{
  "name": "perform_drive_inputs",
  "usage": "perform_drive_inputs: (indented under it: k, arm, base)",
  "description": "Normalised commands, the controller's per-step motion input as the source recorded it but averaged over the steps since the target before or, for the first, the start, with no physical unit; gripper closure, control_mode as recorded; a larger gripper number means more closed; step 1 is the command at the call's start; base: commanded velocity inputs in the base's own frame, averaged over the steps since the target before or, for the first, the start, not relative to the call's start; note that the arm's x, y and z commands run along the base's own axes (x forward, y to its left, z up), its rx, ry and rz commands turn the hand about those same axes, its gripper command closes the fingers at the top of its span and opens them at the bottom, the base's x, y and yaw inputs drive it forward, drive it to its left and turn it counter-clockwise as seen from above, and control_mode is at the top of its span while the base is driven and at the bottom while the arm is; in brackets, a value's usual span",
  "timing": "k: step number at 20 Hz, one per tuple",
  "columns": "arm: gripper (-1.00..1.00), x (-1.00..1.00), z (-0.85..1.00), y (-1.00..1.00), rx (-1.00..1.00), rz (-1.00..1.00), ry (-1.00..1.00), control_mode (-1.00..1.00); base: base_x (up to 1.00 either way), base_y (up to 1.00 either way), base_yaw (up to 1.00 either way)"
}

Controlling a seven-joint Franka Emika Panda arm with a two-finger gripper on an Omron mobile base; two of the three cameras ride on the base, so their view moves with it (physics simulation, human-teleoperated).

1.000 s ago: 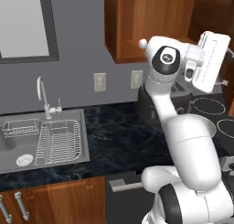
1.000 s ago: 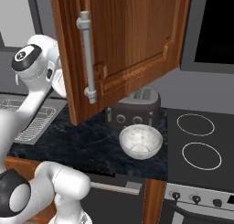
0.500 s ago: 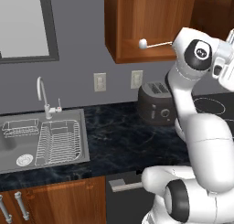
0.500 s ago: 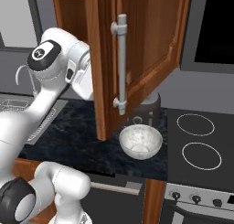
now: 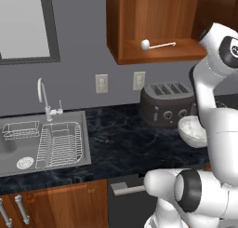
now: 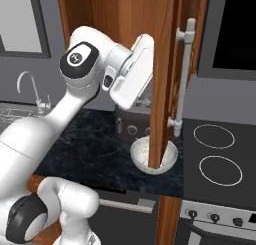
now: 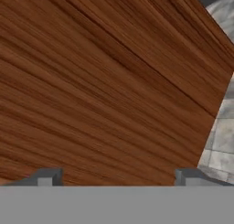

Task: Open the cabinet and move the ladle to the pot. Then close the cabinet.

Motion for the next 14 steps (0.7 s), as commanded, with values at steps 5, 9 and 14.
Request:
perform_drive_inputs:
  k: [5, 9, 14]
  arm:
    - [-1.00, 0.20, -0.10, -0.32, 0.00, 0.07, -0.19, -1.00]
    - [-1.00, 0.02, 0.00, -0.01, 0.00, 0.00, 0.00, -1.00]
    - [-1.00, -0.23, 0.00, 0.24, 0.01, 0.00, 0.00, -1.00]
  base:
    - [0.00, 0.00, 0.00]
    - [0.00, 0.00, 0.00]
    - [0.00, 0.00, 0.00]
